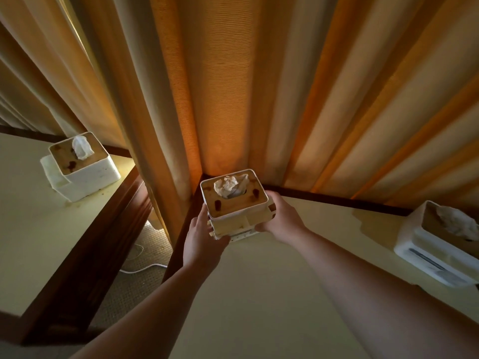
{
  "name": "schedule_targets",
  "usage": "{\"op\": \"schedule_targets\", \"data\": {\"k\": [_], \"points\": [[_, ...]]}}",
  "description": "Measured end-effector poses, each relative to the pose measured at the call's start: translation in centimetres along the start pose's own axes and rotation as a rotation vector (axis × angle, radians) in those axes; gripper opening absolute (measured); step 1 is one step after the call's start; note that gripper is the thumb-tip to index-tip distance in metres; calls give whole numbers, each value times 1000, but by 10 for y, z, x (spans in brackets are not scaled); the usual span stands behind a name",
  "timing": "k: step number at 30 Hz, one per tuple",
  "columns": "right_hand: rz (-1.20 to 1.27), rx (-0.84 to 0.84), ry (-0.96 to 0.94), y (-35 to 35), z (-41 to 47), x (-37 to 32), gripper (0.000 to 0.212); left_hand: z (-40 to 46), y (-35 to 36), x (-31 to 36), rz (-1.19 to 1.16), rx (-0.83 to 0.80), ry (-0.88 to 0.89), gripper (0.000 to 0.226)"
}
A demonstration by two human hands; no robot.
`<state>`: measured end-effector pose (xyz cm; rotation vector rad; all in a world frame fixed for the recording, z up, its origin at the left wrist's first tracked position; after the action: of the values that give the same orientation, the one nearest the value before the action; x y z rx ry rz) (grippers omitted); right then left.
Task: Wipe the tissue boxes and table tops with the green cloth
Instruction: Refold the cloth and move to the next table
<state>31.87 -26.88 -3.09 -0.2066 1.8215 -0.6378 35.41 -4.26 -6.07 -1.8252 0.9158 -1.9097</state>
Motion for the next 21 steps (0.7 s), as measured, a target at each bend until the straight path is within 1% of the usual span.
{"op": "schedule_targets", "data": {"k": [2, 6, 15, 21], "points": [[11, 41, -12, -12, -17, 1, 88, -7, 2, 10, -10, -28, 36, 97], [26, 118, -13, -37, -59, 19, 98, -31, 16, 32, -45, -122, 117, 96], [66, 297, 100, -71, -183, 85, 103, -105, 68, 57, -19, -307, 150, 102], [145, 335, 112, -75, -247, 122, 110, -151, 95, 53, -45, -384, 182, 105]]}}
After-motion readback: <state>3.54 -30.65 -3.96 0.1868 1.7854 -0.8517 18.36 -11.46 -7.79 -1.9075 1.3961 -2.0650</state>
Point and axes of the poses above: each hand's wrist, its own z-axis towards the middle knuckle, its own y-axis out of the palm, x = y × z, the point moved 7 cm from there along z, towards the middle knuckle, and after that the axes turned 10 degrees about z, right-handed, at the moved point
